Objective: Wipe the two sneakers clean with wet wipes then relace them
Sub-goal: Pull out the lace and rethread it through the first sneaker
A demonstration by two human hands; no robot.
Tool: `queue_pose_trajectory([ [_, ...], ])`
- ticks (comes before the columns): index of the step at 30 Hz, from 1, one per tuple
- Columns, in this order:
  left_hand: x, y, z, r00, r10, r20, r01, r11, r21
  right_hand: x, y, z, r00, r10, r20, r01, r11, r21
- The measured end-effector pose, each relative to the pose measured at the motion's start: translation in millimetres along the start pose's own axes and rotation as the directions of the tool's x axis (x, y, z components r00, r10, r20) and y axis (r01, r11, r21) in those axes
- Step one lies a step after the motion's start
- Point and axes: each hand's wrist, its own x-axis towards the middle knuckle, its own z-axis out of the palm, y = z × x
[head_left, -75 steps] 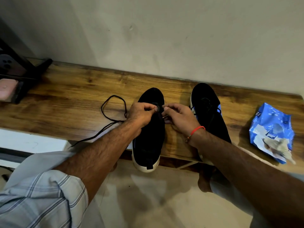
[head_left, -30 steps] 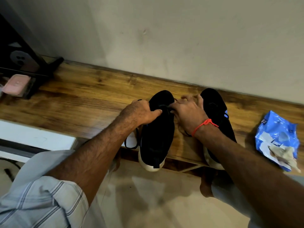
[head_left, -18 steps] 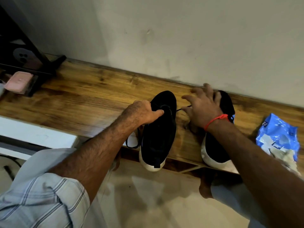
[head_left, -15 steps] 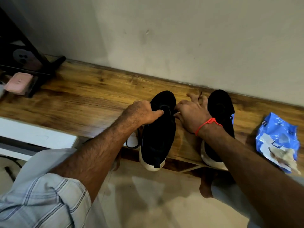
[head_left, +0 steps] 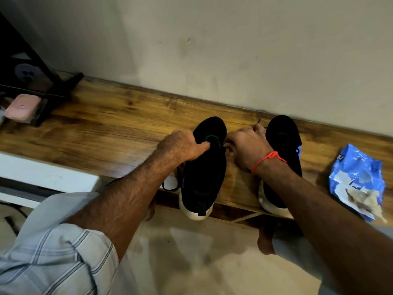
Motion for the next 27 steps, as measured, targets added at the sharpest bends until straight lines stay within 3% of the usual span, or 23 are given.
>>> queue_pose_trajectory([
  [6, 0, -3, -4, 0.999, -0.034, 0.028, 0.035, 0.998, -0.058, 3, 36, -4, 0.961, 0.268, 0.061, -0.266, 0.963, -0.042],
  [11, -2, -4, -6, 0.999, -0.027, 0.024, 0.030, 0.991, -0.133, 2, 16, -1, 0.993, 0.114, 0.000, -0.114, 0.988, 0.101],
  [13, -3, -5, -5, 1.000, 0.005, 0.001, -0.005, 0.988, -0.157, 1, 7, 0, 0.999, 0.054, 0.000, -0.053, 0.995, 0.079],
  [16, -2, -9, -2, 0.999, 0.032, -0.031, -0.035, 0.990, -0.135, 0, 3, 3, 0.997, 0.066, 0.029, -0.066, 0.998, 0.009],
  [27, -4, -5, 3, 0.997, 0.003, -0.072, 0.001, 0.998, 0.055, -2, 14, 1, 0.995, 0.077, 0.059, -0.079, 0.996, 0.048],
])
